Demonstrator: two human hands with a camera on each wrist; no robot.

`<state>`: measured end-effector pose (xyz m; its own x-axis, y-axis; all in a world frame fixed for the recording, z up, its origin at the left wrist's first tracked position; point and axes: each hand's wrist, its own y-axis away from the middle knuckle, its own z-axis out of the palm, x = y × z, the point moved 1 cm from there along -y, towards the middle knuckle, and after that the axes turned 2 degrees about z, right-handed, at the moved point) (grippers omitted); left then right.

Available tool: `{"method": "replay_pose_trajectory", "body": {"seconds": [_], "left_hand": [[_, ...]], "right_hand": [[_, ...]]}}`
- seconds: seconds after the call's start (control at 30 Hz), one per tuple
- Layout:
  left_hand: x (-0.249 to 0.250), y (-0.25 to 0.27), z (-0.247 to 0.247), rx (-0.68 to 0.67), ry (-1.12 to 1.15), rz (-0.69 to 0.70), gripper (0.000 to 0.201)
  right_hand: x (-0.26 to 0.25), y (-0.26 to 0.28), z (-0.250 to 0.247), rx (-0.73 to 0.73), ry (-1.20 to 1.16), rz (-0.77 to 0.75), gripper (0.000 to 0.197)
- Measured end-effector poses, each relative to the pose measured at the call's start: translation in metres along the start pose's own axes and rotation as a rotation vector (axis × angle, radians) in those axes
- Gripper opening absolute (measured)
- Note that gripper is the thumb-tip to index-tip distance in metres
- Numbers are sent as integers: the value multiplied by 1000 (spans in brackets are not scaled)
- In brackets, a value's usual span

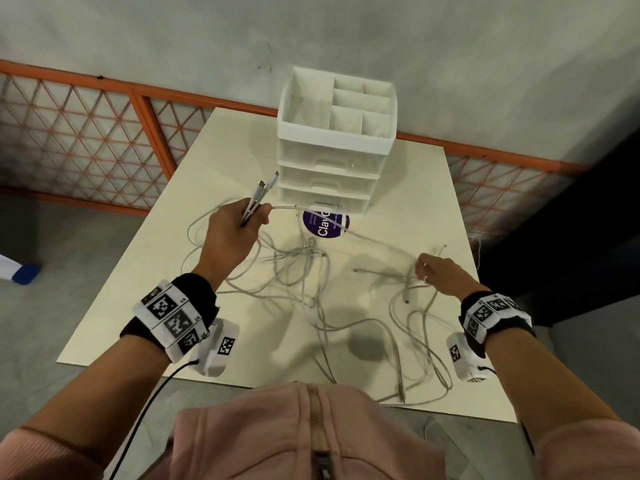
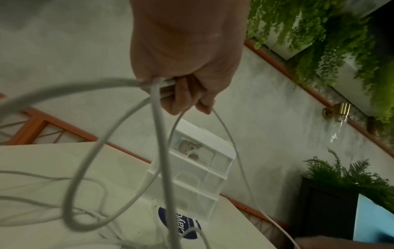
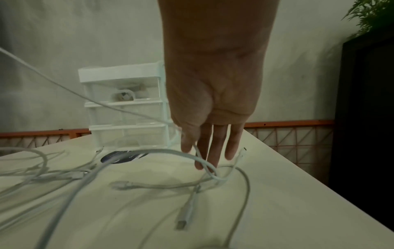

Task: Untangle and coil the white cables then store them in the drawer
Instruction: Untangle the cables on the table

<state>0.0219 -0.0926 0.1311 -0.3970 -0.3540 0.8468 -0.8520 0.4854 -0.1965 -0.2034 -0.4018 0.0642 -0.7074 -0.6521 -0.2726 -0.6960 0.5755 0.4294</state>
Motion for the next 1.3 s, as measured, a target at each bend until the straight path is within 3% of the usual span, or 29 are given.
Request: {"method": "replay_pose_trajectory", "body": {"seconds": [0.17,0.2,0.27,0.33,0.4,0.5,0.67,0.77,0.87,0.97,1.03,1.17,1.23,1.3], "left_hand": [[-25,4,3,-16,-160,-79,32],[-29,4,2,-5,-171,-91,32],[-36,4,-1,22,-193,-114,31],[-40,6,-3,45,-210,-119,30],[-43,7,-2,58,-213,-136,29],[-50,8,2,20,-221,-172,29],[-55,11,7,-37,-272,-221,26],[-51,12,7,-58,-248,-189,27],[-45,12,4,-194,-186,-119,26],[-43,13,1,-544,-178,-114,8],[-45,17,1,-783,-159,-120,2],[-51,23,6,-1028,-179,-165,31],[-49,26,11,-1171,-281,-183,20],[-44,30,15,-1280,-390,-193,8]], "right_hand": [[-8,-7,-21,278,-119,23,34],[-8,-8,-27,332,-144,20,33],[-10,-3,-41,452,-143,2,12],[-4,-6,-49,540,-165,-83,15],[0,-9,-53,553,-169,-132,16],[-1,-8,-52,563,-163,-34,33],[-12,-1,-59,554,-602,16,46],[-18,6,-65,556,-650,-9,41],[-12,6,-57,325,-535,-88,30],[-5,12,-36,-84,-430,-99,21],[-3,20,-21,-276,-328,-69,16],[5,27,5,-580,-137,15,21],[10,31,16,-744,-47,86,19],[15,30,21,-735,-32,159,18]]}}
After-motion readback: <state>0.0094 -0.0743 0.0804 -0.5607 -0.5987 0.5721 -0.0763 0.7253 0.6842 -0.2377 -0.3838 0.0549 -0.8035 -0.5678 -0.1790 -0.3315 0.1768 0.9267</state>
